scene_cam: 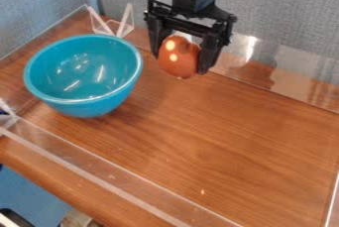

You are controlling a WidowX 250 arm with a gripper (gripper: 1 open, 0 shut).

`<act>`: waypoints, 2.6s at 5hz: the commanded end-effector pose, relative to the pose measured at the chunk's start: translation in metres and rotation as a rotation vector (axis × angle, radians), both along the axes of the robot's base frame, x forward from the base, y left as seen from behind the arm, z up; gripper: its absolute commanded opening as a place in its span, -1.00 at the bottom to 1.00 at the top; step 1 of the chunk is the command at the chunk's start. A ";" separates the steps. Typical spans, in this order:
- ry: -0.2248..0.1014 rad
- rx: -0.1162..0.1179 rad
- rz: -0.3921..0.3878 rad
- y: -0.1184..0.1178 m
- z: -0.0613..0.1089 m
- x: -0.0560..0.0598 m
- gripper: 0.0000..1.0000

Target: Put the mushroom in the blue bowl

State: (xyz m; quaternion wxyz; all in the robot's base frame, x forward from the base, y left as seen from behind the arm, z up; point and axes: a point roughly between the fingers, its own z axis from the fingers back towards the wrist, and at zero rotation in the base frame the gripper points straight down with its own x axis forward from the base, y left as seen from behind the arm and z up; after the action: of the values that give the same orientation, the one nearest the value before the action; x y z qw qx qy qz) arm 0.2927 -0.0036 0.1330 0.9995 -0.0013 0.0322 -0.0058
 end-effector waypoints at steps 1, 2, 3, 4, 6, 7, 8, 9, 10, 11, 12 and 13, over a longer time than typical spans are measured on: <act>0.003 -0.004 0.024 0.002 -0.014 0.025 1.00; -0.012 0.001 0.060 0.013 -0.023 0.061 1.00; -0.016 0.001 0.075 0.013 -0.032 0.080 1.00; -0.017 -0.002 0.079 0.008 -0.042 0.097 1.00; -0.009 -0.003 0.088 0.002 -0.058 0.117 1.00; 0.000 -0.003 0.089 0.000 -0.066 0.121 1.00; 0.009 0.000 0.089 -0.001 -0.073 0.123 -1.00; 0.004 0.002 0.089 0.003 -0.071 0.123 -1.00; -0.003 0.002 0.091 0.007 -0.067 0.122 -1.00; -0.010 0.002 0.094 0.011 -0.064 0.121 -1.00; -0.017 0.002 0.096 0.016 -0.060 0.120 -1.00; -0.023 0.003 0.099 0.020 -0.057 0.120 -1.00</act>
State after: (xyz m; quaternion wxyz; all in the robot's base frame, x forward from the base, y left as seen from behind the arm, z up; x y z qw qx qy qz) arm 0.4048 0.0075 0.0369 0.9967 -0.0026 0.0721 0.0370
